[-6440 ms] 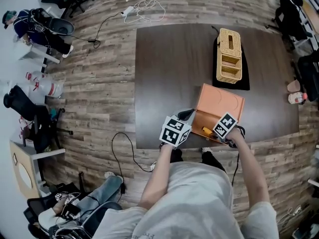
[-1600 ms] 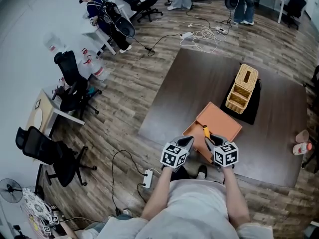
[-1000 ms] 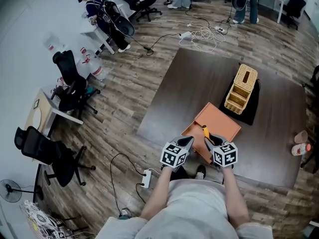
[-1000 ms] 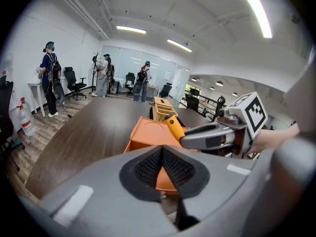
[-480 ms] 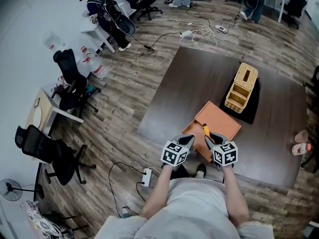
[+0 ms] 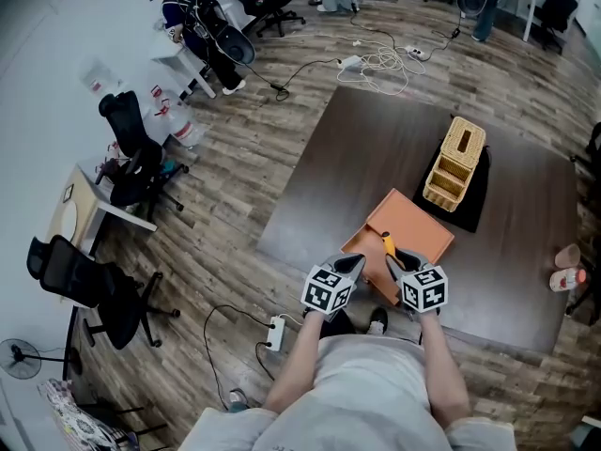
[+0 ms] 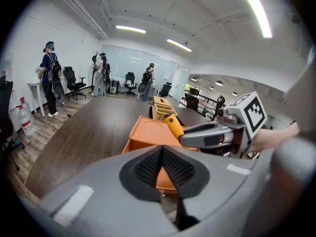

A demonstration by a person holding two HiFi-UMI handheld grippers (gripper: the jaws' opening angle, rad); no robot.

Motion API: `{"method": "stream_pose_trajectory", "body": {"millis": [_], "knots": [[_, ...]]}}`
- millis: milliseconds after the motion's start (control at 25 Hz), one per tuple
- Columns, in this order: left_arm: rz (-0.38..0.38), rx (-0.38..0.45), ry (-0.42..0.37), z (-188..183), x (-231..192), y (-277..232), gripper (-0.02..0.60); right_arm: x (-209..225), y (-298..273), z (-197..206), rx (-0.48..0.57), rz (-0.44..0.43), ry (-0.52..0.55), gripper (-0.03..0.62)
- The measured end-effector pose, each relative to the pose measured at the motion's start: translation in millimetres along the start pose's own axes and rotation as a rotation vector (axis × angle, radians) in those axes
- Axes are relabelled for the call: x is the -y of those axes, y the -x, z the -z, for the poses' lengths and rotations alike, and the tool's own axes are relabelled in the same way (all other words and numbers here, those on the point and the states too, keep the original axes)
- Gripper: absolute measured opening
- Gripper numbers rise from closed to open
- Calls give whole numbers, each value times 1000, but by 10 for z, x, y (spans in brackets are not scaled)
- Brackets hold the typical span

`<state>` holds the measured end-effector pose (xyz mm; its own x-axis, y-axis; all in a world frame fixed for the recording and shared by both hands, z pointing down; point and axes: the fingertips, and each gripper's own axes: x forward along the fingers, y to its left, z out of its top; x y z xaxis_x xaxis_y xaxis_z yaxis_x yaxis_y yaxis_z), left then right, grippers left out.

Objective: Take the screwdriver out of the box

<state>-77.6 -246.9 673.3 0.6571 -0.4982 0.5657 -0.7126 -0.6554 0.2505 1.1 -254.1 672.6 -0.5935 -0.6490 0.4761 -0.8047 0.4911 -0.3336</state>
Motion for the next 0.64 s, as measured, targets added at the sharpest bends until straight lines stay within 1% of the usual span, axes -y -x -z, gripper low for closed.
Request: {"method": "stream_pose_trajectory", "body": {"millis": [240, 640], "knots": [[0, 9, 15, -16, -28, 1, 54, 15, 2, -14, 4, 3, -5, 87], [25, 3, 5, -23, 59, -55, 54, 43, 47, -13, 10, 8, -10, 87]]}}
